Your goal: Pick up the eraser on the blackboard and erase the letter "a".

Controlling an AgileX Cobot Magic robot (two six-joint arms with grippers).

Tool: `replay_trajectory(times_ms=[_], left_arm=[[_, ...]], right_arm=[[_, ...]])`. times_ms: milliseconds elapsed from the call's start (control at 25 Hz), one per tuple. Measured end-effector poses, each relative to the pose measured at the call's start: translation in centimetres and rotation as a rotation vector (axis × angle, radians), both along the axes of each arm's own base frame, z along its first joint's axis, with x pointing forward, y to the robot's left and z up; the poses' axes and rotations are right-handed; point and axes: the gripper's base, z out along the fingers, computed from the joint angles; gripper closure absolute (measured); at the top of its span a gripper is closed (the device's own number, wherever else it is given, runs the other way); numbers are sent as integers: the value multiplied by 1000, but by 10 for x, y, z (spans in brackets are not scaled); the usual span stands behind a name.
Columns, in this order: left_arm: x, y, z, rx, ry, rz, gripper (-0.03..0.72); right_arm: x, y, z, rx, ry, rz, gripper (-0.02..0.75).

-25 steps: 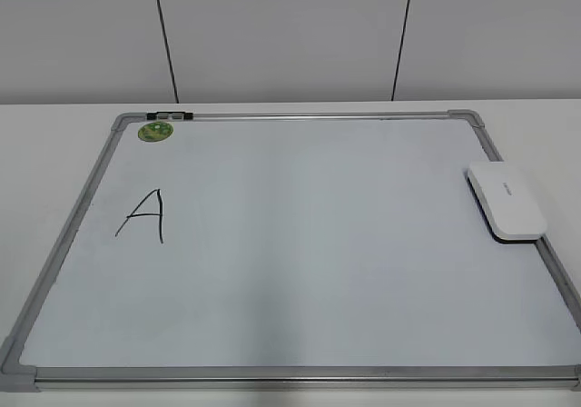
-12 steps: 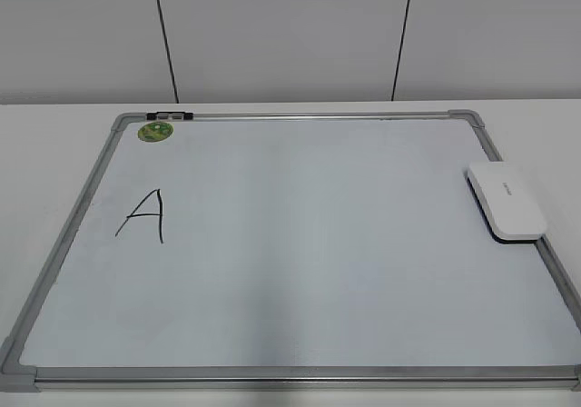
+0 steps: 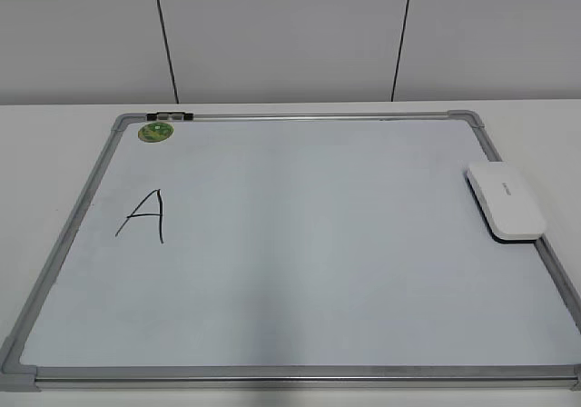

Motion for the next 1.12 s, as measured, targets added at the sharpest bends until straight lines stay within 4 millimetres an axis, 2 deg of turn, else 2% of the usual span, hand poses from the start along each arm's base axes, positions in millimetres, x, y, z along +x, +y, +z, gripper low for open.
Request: replay_trajectory(times_ms=[1120], left_arm=[[0,0,-1,0,4,0,300]], right_arm=[[0,0,0,0,0,0,151]])
